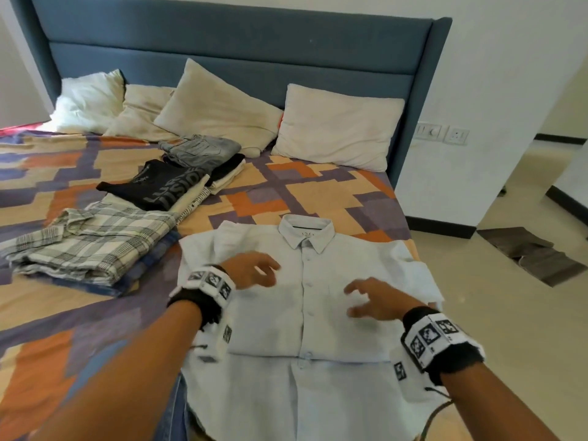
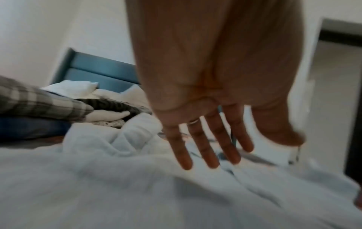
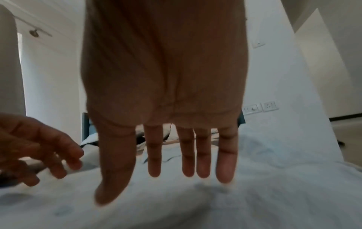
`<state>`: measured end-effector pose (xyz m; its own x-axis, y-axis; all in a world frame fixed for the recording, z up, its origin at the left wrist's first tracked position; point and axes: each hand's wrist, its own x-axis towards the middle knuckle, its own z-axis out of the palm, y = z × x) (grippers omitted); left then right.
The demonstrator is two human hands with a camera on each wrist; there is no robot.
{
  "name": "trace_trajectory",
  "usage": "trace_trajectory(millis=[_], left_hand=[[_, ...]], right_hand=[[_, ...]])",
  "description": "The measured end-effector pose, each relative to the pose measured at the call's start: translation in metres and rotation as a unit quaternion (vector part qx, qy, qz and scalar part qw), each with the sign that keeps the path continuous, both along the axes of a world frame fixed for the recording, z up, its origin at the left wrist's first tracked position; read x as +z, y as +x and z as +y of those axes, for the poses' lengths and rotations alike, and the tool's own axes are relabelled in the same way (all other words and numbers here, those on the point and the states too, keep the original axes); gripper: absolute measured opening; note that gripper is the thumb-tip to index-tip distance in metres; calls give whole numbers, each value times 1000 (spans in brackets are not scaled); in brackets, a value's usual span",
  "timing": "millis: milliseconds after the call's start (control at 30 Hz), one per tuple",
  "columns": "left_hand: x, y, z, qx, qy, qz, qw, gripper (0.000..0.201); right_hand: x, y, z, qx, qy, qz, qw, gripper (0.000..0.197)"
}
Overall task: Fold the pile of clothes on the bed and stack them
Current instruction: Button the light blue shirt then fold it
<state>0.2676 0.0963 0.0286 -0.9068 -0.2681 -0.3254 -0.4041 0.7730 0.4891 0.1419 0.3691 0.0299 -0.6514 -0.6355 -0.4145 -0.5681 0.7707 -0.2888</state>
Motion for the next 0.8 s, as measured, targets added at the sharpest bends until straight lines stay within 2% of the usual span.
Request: trace_trajectory(millis=[67, 133, 200, 267, 300, 367, 400, 467, 533, 567, 633, 667, 733, 800], left_hand=[[-21, -11, 10, -45, -10, -24, 999, 42], [-45, -26, 1, -16, -50, -49, 997, 49], [-55, -40, -20, 88, -34, -10, 995, 45], [-57, -59, -40, 151, -39, 78, 985, 37], [-59, -72, -50, 160, -69, 120, 977, 37], [-63, -98, -66, 134, -123, 168, 969, 45], [-63, -107, -69, 114, -134, 154, 972, 53], [-76, -124, -80, 88, -141, 62, 984, 71], [-87, -130, -91, 103, -139, -46, 984, 88], [-88, -130, -93, 123, -126, -63, 982, 96], [-88, -129, -97, 171, -89, -33, 981, 108], [-85, -129, -95, 183, -86, -13, 979, 107], [-80, -129, -95, 190, -100, 6, 977, 85], [-72, -123, -92, 191, -86, 0, 978, 64]], right_hand=[[-12, -7, -5, -11, 59, -24, 998, 60], [-23, -29, -2, -64, 63, -25, 996, 60], [-33, -62, -6, -116, -8, 33, 993, 56], [-42, -96, -14, -143, -132, 93, 976, 52], [-47, -113, -21, -157, -189, 108, 963, 52], [-53, -142, -41, -157, -231, 115, 953, 58], [-56, -152, -49, -138, -216, 122, 959, 65], [-66, -169, -65, -93, -139, 110, 980, 86], [-76, -181, -71, -77, -48, 89, 992, 99], [-80, -184, -72, -85, -29, 96, 991, 101], [-85, -190, -70, -111, -35, 106, 988, 96], [-83, -191, -69, -128, -38, 102, 986, 89], [-80, -186, -68, -140, -27, 89, 986, 70], [-67, -176, -66, -127, 5, 92, 988, 38]])
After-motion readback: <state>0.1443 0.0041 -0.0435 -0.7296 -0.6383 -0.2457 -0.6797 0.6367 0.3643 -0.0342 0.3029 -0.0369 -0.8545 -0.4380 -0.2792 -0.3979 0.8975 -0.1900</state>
